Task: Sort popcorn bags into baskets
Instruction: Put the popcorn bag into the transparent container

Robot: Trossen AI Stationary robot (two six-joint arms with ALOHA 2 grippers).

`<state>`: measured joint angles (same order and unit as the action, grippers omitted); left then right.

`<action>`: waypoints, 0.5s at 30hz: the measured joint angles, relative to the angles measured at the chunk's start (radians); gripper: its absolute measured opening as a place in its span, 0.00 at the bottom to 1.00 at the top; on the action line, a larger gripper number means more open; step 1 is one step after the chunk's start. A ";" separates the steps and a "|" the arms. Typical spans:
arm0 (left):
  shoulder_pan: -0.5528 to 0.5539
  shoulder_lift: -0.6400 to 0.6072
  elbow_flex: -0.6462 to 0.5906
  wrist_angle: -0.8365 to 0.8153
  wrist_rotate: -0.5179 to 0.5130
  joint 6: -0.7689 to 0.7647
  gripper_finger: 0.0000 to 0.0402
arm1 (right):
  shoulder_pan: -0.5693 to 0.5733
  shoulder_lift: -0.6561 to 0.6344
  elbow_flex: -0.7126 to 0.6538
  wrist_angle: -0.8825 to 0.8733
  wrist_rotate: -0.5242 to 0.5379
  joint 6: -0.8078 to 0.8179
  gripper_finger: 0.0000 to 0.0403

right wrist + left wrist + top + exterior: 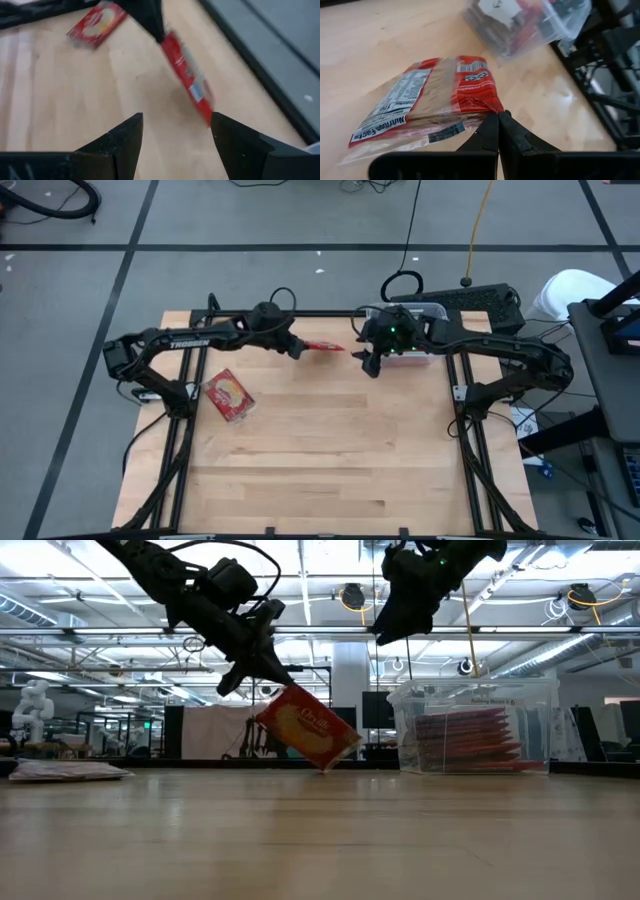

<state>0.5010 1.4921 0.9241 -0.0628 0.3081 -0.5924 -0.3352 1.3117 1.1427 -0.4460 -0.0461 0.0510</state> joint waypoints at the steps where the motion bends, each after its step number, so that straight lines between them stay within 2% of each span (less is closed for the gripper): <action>1: 0.004 0.000 0.000 0.006 0.013 -0.008 0.00 | 0.002 0.001 -0.006 0.019 0.016 0.004 0.56; 6: 0.012 0.000 0.000 0.014 0.028 -0.020 0.00 | 0.014 0.070 0.044 0.073 0.097 -0.038 0.56; 10: 0.024 0.000 0.000 0.014 0.060 -0.033 0.00 | -0.003 0.179 0.145 0.066 0.090 -0.049 0.56; 15: 0.023 0.000 0.000 0.016 0.062 -0.042 0.00 | -0.007 0.311 0.177 0.090 0.068 -0.117 0.56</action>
<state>0.5240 1.4921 0.9241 -0.0471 0.3702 -0.6340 -0.3422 1.6224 1.3193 -0.3556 0.0224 -0.0657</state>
